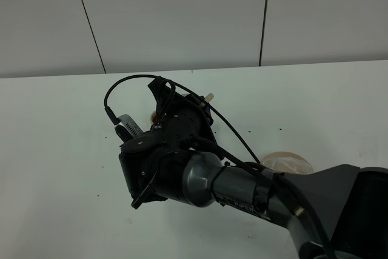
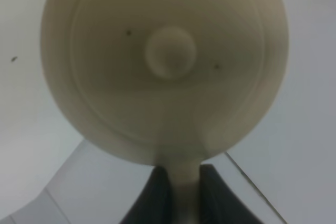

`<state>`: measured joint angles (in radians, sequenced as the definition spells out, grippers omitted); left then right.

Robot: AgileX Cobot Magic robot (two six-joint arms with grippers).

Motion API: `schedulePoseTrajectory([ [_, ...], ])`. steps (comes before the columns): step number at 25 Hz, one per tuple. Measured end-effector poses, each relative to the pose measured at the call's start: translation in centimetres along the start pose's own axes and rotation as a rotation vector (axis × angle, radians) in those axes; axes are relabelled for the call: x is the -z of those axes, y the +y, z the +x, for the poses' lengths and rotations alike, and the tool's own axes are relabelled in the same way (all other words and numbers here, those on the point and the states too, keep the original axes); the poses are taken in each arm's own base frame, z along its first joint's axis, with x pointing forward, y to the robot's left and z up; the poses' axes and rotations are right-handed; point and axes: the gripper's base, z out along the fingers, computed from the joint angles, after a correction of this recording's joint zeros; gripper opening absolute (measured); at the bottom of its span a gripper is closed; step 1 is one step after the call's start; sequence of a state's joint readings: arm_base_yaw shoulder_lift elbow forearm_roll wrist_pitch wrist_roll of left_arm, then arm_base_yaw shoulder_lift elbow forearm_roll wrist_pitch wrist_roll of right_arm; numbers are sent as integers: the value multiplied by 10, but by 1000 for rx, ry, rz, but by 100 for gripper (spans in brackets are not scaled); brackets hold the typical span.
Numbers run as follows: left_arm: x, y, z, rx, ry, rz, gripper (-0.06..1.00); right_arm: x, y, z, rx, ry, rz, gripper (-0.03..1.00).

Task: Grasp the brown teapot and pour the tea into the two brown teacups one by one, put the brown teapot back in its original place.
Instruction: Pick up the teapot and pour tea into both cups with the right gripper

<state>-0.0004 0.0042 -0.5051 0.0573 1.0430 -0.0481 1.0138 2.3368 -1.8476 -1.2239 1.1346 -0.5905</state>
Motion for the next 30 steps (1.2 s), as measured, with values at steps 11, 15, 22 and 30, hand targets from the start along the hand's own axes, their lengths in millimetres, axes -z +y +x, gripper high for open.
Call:
schedulePoseTrajectory([
  [11, 0, 0, 0, 0, 0, 0, 26, 1, 0, 0, 4, 5, 4, 10],
  [15, 0, 0, 0, 0, 0, 0, 26, 1, 0, 0, 5, 5, 5, 10],
  [22, 0, 0, 0, -1, 0, 0, 26, 1, -1, 0, 5, 6, 7, 10],
  [30, 0, 0, 0, -1, 0, 0, 26, 1, -1, 0, 7, 8, 10, 10],
])
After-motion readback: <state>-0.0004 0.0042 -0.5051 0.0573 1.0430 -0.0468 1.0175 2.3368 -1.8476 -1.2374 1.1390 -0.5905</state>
